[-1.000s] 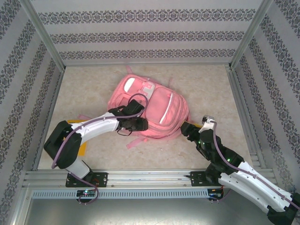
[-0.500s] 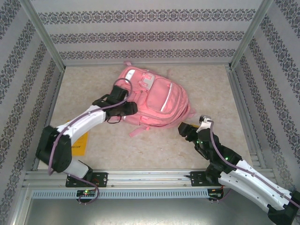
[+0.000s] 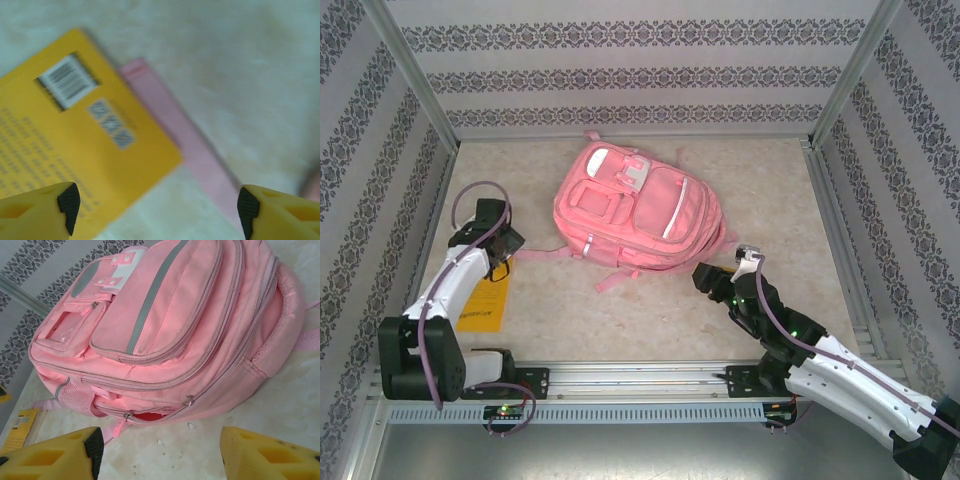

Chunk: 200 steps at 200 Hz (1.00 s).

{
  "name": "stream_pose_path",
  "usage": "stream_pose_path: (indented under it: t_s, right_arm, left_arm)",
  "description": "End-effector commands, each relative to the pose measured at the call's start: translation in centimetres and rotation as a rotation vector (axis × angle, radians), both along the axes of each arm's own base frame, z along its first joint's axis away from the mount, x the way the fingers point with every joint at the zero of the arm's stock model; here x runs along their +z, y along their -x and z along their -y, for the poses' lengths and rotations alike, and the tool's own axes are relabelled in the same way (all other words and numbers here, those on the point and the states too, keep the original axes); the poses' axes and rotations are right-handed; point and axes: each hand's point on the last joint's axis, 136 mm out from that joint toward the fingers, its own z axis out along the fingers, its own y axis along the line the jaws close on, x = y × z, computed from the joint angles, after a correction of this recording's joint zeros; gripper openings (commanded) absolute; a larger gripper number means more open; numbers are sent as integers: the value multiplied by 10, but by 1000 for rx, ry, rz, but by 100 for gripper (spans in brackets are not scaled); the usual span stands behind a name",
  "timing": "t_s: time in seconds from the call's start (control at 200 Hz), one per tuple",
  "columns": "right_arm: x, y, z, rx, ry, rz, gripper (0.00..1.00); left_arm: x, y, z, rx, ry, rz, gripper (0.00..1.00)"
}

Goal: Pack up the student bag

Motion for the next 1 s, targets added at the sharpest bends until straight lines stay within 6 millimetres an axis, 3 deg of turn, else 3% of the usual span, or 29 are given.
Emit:
stream_pose_path:
  t_s: [0.0, 0.075, 0.085, 0.115, 0.315, 0.45, 0.665, 0.839, 0.859, 0.994]
  right_arm:
    - [6, -1, -2, 15, -13, 30, 64]
    - [10, -1, -3, 18, -28, 41, 65]
    - [1, 0, -2, 19, -16, 27, 64]
    - [-3, 0, -3, 21, -15, 23, 65]
    - [4, 1, -9, 54, -49, 38, 64]
    - [6, 1, -10, 61, -49, 37, 65]
    - [0, 0, -20, 91, -49, -3, 65]
    - [-9, 0, -26, 106, -53, -42, 65]
    - [4, -2, -29, 108, -72, -24, 65]
    - [4, -3, -33, 116, -78, -39, 64]
  left_arm:
    - [-28, 26, -16, 155, 43, -81, 85]
    - [-43, 27, -15, 177, 81, -104, 85]
    - [-44, 27, -14, 178, 87, -108, 85]
    - [-50, 26, -11, 178, 107, -113, 85]
    - [-82, 29, 8, 187, 224, -133, 85]
    - [-98, 37, 32, 184, 321, -126, 84]
    - [-95, 48, 73, 97, 391, -117, 85]
    - [-97, 73, 101, 61, 443, -153, 86]
    - [-97, 77, 105, 55, 448, -154, 86]
    - [-92, 91, 132, -5, 479, -146, 86]
